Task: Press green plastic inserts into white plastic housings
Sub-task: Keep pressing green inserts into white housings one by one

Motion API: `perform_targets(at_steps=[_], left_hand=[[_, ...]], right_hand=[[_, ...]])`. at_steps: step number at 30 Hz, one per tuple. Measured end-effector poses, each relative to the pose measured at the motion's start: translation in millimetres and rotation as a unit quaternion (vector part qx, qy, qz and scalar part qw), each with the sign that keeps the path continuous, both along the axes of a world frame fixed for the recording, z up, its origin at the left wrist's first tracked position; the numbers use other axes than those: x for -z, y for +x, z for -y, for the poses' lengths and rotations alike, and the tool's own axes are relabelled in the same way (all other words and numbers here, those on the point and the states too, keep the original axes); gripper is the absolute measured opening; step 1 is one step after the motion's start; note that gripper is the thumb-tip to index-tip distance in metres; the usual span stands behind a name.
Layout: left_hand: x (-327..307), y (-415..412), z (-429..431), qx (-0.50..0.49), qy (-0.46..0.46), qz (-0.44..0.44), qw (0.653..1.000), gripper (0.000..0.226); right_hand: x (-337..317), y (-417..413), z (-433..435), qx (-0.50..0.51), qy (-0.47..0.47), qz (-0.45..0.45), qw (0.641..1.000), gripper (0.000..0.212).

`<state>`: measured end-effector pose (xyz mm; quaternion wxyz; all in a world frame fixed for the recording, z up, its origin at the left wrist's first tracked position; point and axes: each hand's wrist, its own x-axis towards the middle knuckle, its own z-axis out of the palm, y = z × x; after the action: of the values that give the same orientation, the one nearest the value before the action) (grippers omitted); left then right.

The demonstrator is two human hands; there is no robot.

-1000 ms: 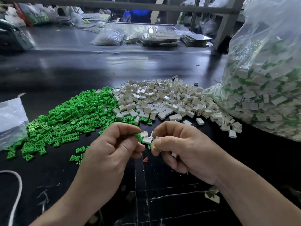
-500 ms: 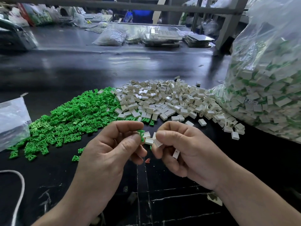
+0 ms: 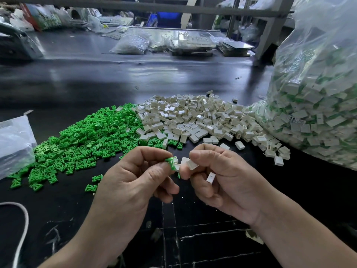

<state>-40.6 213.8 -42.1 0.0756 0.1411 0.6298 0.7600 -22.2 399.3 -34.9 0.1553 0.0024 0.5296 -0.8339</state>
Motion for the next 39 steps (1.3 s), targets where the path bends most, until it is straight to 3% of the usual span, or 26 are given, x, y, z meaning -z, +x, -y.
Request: perform_targets(at_steps=[5, 13, 16, 21, 28, 31, 39], left_hand=[[1.3, -1.7, 4.3, 0.007, 0.003, 0.034, 0.999, 0.009], [1.2, -4.1, 4.3, 0.01, 0.041, 0.058, 0.997, 0.006], [1.0, -3.6, 3.9, 0.015, 0.054, 0.06, 0.997, 0.007], [2.1, -2.6, 4.6, 0.009, 0.022, 0.03, 0.999, 0.005], [2.2, 0.0, 3.8, -0.011, -0.008, 0.01, 1.0, 0.015], [1.9, 0.4, 2.8, -0.008, -0.018, 0.012, 1.0, 0.004], [-1.7, -0.3, 3.3, 0.037, -0.037, 0.035, 0.998, 0.015]], right_hand=[[0.3, 1.7, 1.9, 0.009, 0.06, -0.005, 0.998, 0.016], [1.4, 2.6, 6.2, -0.012, 0.035, -0.019, 0.999, 0.008], [2.6, 3.5, 7.5, -0.006, 0.087, -0.048, 0.995, 0.006], [5.6, 5.3, 8.0, 0.018, 0.165, -0.107, 0.98, 0.009], [6.2, 6.5, 8.6, 0.048, 0.188, -0.141, 0.971, 0.013], [6.5, 7.0, 9.4, 0.056, 0.194, -0.157, 0.967, 0.015], [6.6, 9.2, 12.2, 0.029, 0.262, -0.176, 0.948, 0.021]])
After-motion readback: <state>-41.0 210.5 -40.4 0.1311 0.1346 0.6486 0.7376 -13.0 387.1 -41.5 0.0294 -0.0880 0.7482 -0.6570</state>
